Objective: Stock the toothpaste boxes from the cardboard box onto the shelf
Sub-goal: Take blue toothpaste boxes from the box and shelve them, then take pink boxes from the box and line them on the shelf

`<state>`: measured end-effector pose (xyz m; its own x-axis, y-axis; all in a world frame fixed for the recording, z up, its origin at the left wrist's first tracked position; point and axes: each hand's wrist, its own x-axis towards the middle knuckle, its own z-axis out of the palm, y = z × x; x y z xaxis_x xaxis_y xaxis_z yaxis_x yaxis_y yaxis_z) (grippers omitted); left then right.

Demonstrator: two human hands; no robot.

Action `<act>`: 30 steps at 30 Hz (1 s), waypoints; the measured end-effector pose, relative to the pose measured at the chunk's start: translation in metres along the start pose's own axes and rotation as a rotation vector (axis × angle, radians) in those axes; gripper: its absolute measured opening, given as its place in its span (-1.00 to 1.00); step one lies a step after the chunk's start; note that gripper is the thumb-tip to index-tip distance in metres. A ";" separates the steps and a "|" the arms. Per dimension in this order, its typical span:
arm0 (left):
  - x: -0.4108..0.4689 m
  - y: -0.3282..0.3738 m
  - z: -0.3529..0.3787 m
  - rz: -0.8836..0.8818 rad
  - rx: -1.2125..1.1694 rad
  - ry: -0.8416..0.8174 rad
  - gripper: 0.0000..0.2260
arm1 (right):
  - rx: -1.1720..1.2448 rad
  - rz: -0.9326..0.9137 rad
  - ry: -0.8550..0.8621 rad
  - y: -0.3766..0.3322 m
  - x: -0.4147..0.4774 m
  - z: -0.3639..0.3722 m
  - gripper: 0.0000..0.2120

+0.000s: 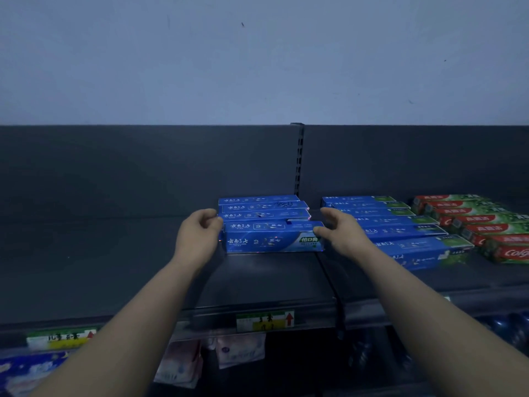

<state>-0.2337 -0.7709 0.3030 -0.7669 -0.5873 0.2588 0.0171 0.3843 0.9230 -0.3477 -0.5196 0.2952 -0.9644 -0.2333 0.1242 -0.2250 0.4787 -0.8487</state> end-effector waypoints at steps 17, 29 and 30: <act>-0.132 0.048 0.115 0.536 0.200 -0.504 -0.66 | -0.581 -0.066 0.283 0.046 -0.197 -0.100 -0.49; -0.378 0.092 0.260 0.663 0.067 -1.045 -0.59 | -0.645 0.486 0.507 0.171 -0.467 -0.244 -0.53; -0.403 0.093 0.273 0.655 0.063 -1.084 -0.60 | -0.632 0.532 0.525 0.182 -0.493 -0.256 -0.54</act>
<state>-0.0978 -0.3041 0.2073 -0.7568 0.5961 0.2683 0.5837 0.4315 0.6879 0.0512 -0.1013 0.2112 -0.8661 0.4773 0.1482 0.3718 0.8135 -0.4472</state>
